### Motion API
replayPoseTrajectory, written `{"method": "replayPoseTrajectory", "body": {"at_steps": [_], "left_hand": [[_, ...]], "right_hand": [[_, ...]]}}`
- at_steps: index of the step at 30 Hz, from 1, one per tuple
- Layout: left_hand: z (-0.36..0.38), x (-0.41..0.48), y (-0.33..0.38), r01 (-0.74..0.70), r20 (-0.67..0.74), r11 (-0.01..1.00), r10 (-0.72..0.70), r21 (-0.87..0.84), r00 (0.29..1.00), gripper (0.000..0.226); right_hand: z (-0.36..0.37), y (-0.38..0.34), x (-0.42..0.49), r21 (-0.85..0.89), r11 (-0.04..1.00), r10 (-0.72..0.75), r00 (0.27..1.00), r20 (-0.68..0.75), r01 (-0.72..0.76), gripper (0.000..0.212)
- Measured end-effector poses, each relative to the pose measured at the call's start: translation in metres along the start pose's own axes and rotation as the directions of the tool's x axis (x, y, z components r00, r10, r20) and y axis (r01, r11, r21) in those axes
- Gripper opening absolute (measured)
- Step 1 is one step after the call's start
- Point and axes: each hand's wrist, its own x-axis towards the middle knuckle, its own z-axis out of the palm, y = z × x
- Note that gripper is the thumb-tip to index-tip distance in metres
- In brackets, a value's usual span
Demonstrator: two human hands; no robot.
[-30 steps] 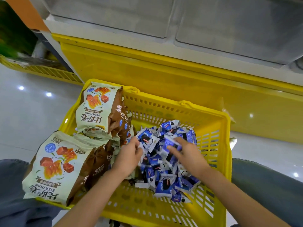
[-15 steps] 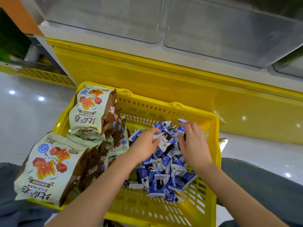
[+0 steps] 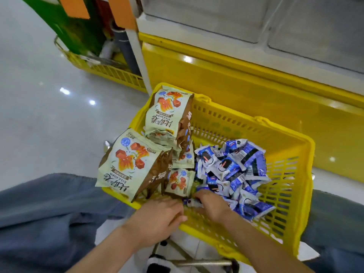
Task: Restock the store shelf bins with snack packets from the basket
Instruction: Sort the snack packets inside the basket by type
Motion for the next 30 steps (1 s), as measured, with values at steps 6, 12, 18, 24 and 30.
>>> {"method": "replayPoseTrajectory", "body": {"at_steps": [6, 12, 18, 24, 30], "left_hand": [[0.001, -0.008, 0.0, -0.022, -0.057, 1.0, 0.022, 0.001, 0.998, 0.031], [-0.014, 0.016, 0.017, 0.154, -0.141, 0.732, -0.325, -0.663, 0.935, 0.048], [-0.023, 0.042, 0.023, 0.128, -0.178, 0.692, -0.353, -0.711, 0.918, 0.021], [-0.02, 0.049, 0.015, 0.246, -0.117, 0.588, -0.51, -0.771, 0.852, 0.03], [-0.009, 0.057, 0.005, 0.346, -0.019, 0.53, -0.566, -0.774, 0.824, 0.036]], "right_hand": [[-0.016, -0.015, 0.0, -0.09, 0.995, 0.038, 0.996, -0.077, -0.045, 0.027], [-0.089, -0.022, -0.043, 0.332, 0.928, -0.094, 0.968, -0.233, 0.17, 0.033], [-0.13, -0.015, -0.06, 0.663, 0.72, -0.053, 0.969, -0.242, 0.205, 0.01], [-0.116, 0.016, -0.004, 0.307, 0.951, 0.147, 0.925, -0.351, -0.034, 0.044], [-0.073, 0.015, 0.058, -0.084, 0.991, 0.099, 0.992, -0.075, -0.105, 0.091]]}}
